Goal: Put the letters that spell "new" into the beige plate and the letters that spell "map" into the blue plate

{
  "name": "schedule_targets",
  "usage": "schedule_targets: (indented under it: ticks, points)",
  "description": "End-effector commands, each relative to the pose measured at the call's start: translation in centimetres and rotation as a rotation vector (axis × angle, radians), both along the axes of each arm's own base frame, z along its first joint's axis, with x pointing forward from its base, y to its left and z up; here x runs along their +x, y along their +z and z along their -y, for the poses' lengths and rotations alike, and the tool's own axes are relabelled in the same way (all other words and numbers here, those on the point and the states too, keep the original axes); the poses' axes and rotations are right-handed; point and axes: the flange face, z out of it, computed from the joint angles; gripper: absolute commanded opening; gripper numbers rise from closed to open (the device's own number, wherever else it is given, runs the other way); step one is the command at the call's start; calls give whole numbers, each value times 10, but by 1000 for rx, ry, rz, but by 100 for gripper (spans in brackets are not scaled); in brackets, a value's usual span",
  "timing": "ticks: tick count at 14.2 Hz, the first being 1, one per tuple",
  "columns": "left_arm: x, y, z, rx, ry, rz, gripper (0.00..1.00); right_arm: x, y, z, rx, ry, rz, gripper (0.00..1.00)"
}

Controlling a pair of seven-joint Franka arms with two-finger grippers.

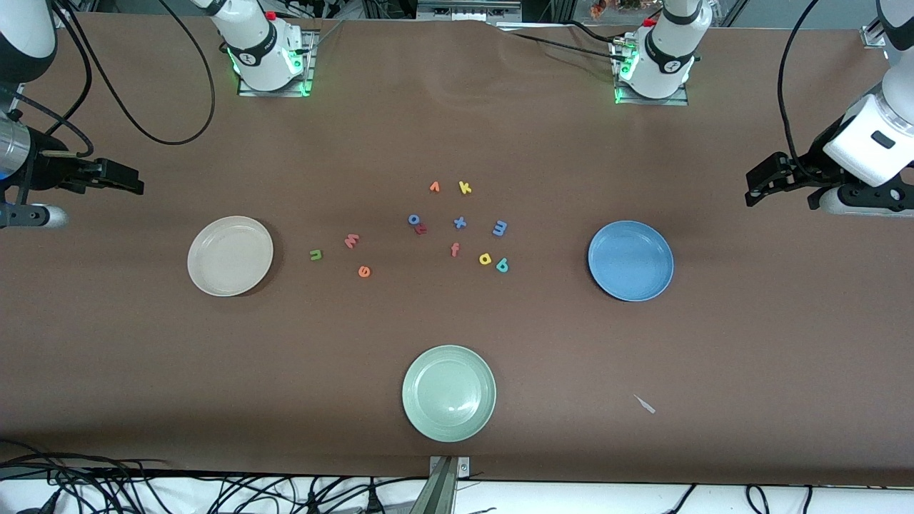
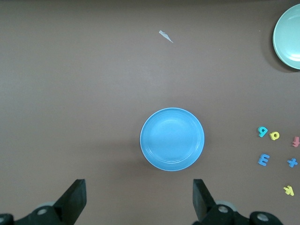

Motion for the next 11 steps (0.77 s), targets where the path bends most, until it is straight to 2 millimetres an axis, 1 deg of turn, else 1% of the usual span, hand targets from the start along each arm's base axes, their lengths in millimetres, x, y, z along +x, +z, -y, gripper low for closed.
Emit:
schedule_targets:
  ticks: [1,11]
  points:
    - [-3,6,1,-7,0,-3,100,0,4,4,-3,-8,7,100]
    - [-3,6,1,-7,1,-3,100,-1,1,5,-6,-7,0,100]
